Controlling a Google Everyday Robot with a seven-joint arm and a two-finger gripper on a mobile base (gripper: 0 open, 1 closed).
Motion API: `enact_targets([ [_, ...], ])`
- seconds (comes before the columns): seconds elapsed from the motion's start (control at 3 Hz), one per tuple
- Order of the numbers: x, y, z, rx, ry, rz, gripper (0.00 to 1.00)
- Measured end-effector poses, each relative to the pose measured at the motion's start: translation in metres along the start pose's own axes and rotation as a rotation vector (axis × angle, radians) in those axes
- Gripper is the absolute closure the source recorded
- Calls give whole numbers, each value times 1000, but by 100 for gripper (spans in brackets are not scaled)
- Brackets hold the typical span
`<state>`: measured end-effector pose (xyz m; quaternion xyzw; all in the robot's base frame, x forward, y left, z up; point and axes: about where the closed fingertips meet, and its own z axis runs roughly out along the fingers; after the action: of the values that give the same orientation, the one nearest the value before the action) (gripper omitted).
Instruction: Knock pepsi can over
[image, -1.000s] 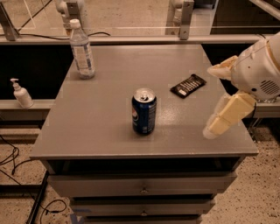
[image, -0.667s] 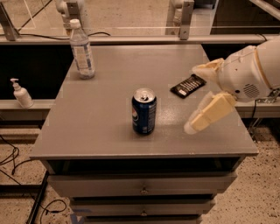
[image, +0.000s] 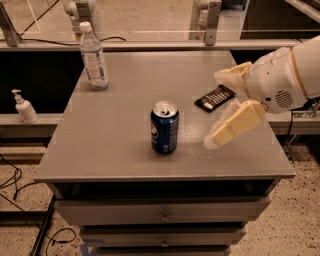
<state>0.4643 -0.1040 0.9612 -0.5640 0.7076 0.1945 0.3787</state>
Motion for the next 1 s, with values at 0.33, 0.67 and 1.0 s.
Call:
enact_targets([
  [0.33, 1, 0, 16, 4, -65, 20, 0],
  [0.67, 2, -6, 51, 6, -166, 32, 0],
  [1.0, -6, -13, 85, 1, -254, 11, 0],
])
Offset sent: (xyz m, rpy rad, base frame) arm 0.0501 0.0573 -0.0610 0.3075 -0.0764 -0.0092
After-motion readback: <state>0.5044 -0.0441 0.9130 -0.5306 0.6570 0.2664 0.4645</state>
